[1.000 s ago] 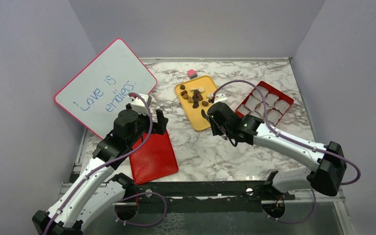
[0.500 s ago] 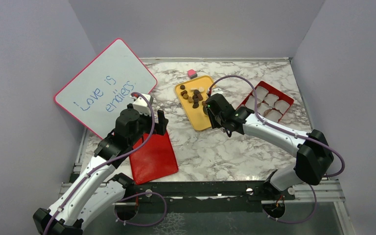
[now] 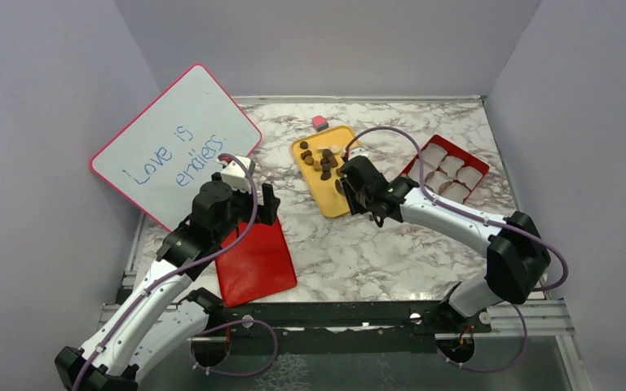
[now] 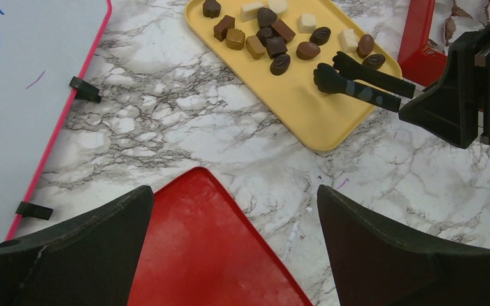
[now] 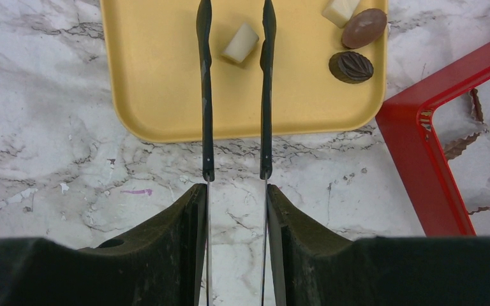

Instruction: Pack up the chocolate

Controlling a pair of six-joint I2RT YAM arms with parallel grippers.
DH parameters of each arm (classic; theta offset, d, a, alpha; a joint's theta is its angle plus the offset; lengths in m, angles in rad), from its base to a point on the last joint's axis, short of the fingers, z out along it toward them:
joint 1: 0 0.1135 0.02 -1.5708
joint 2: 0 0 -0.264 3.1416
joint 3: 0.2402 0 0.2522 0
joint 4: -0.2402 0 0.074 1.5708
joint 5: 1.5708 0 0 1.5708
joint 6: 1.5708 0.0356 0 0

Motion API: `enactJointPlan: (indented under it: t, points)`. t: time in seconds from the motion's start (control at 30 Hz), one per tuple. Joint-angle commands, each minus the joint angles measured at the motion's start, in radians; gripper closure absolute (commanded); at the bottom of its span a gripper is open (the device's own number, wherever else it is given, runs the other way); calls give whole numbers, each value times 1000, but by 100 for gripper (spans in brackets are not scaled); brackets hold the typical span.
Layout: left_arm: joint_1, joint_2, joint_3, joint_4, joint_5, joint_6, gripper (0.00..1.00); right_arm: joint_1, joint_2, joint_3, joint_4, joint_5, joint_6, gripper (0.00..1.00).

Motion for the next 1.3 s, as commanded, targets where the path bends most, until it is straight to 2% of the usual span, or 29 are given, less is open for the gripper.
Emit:
enactJointPlan:
  t: [0.0,0.13,0.6,1.0,1.27]
  points:
    - [-4,-7,-14,2,-4,11,1,-5,31,40,10,-13,2,60]
    - [-4,-8,-13,2,-6,11,1,-4,25,46,-15,-8,7,66]
    - [-4,-12,-14,2,-14,11,1,-5,-49,41,-45,13,23,76]
    - [-4,-23,-8,-1,5,-25,1,-11,-131,137,-151,114,37,77]
    - [-5,-64,-32,-3,51,-31,1,-102,-200,215,-243,183,49,77]
